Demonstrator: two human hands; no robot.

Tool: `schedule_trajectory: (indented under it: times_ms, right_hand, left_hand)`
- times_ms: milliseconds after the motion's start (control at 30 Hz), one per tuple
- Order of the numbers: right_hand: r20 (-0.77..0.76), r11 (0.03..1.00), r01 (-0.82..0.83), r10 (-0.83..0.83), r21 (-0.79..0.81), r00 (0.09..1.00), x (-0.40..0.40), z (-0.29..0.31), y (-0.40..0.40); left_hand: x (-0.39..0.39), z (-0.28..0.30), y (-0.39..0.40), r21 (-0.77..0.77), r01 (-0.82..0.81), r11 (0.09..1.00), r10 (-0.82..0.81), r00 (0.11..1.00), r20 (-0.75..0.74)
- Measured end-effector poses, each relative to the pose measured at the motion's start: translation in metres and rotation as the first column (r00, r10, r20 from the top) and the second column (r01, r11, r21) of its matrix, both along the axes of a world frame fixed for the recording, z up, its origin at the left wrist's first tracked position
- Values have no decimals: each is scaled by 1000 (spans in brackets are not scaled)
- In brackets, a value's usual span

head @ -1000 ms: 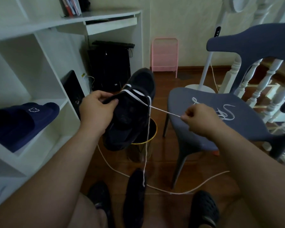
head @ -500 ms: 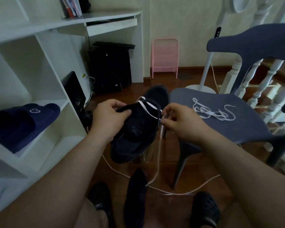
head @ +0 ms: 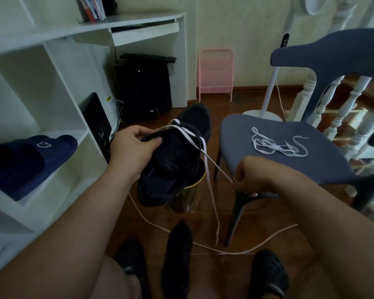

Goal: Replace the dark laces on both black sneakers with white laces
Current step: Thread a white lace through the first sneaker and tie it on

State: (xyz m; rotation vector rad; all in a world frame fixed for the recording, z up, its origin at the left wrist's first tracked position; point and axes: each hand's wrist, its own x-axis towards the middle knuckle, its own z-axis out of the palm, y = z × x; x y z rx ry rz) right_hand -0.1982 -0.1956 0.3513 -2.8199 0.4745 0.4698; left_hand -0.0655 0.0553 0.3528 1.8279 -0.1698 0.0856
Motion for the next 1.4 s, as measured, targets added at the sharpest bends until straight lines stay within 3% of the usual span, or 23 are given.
schedule_trajectory:
  times_ms: [67, 200, 300, 400, 533, 600, 633, 700, 767, 800, 967, 1033, 1300, 1400]
  right_hand:
    - [64, 999, -30, 28, 41, 998, -2, 3, -3]
    - [478, 902, -120, -104, 415, 872, -2, 14, 11]
    - [539, 896, -157, -103, 415, 836, 3, 8, 24]
    - [540, 928, -152, -60, 339, 840, 6, 4, 30]
    - [537, 902, -146, -106, 406, 837, 7, 5, 29]
    - [529, 941, -117, -74, 318, 846, 8, 3, 25]
    - [481, 972, -97, -17, 212, 877, 9, 2, 21]
    - [228, 996, -79, 70, 30, 971, 7, -1, 13]
    - [-15, 996, -83, 83, 33, 996, 1, -3, 10]
    - [-32, 993, -82, 85, 84, 996, 0, -2, 9]
    - [369, 895, -108, -66, 433, 927, 4, 8, 19]
    - [434, 880, -142, -79, 454, 898, 5, 8, 26]
    - [454, 894, -145, -72, 425, 888, 4, 8, 25]
    - [234, 968, -125, 72, 218, 969, 2, 7, 12]
  left_hand:
    - [0, -1, 0, 17, 6, 1000, -6, 1000, 16]
    - [-5, -3, -5, 34, 29, 999, -29, 1000, 10]
    - [-7, -6, -9, 51, 50, 997, -51, 999, 17]
    - [-8, -8, -12, 97, 66, 993, -70, 997, 39]
    - [-9, -8, -13, 89, 71, 993, -75, 997, 34]
    - [-7, -6, -12, 68, 62, 996, -64, 998, 29]
    - [-5, -5, -10, 52, 48, 998, -49, 998, 27]
    - [0, -1, -5, -2, 13, 1000, -13, 1000, 21]
    - [1, 1, -1, -38, 0, 999, 0, 1000, 13]
    - [1, 1, 1, -38, 7, 999, -7, 1000, 14]
    - [-6, -3, -4, 19, 62, 998, -62, 998, 8]
    - [-7, -6, -7, 42, 75, 996, -75, 997, -1]
    - [-9, -3, -8, 51, 109, 993, -108, 994, -26]
    - [-5, 2, -2, 37, 78, 996, -78, 997, -24]
